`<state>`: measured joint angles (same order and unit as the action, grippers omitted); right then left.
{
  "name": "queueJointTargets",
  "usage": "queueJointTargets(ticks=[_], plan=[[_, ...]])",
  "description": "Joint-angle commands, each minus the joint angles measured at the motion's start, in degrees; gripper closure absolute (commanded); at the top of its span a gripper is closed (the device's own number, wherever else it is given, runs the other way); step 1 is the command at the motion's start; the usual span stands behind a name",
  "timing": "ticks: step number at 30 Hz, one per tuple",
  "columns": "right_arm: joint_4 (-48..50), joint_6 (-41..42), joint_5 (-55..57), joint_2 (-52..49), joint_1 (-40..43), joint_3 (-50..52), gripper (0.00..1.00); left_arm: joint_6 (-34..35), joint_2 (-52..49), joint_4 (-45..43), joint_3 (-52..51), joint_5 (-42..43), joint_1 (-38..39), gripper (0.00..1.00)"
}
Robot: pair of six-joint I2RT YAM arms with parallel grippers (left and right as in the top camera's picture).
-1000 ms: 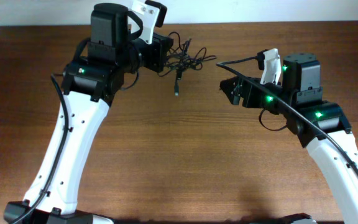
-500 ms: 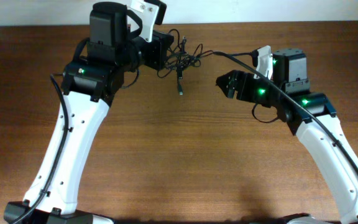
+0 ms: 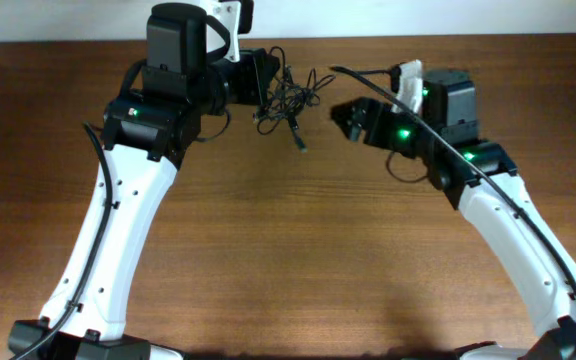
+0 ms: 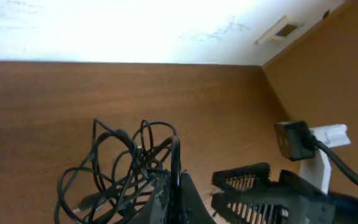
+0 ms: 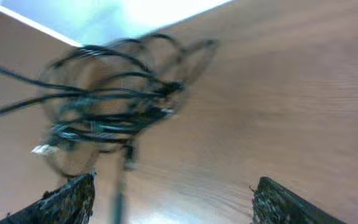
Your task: Untangle cables
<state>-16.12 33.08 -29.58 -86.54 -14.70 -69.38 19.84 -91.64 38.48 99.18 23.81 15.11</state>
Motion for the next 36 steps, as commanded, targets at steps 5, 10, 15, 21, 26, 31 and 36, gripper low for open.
queueJointTargets(ticks=[5,10,15,21,26,31,36], plan=[[14.5,12.5,-0.2,-7.4,-4.9,-1.0,0.18,6.5,-0.4,-0.3,1.4,4.5,2.7,1.0],[18.5,15.9,3.7,-12.1,-7.4,-1.0,0.4,8.8,-0.4,-1.6,1.4,6.9,4.0,1.0],[18.1,15.8,5.2,-12.3,-6.9,-1.0,0.81,11.7,-0.4,-6.2,1.4,9.7,3.7,1.0],[9.6,12.3,4.4,-10.6,-2.6,-1.0,0.96,11.3,-0.4,-5.8,1.4,7.3,-3.2,1.0],[-7.0,2.6,4.7,-1.7,2.5,-1.0,0.96,2.3,-0.4,-1.8,1.4,-0.3,-6.9,1.0],[-17.7,1.2,3.7,3.1,3.8,-1.0,0.96,0.9,-1.2,1.7,1.4,-4.1,-6.9,1.0],[-18.9,1.2,0.0,3.1,3.8,-1.0,0.96,1.4,-2.9,1.2,1.4,-3.9,-6.9,1.0]])
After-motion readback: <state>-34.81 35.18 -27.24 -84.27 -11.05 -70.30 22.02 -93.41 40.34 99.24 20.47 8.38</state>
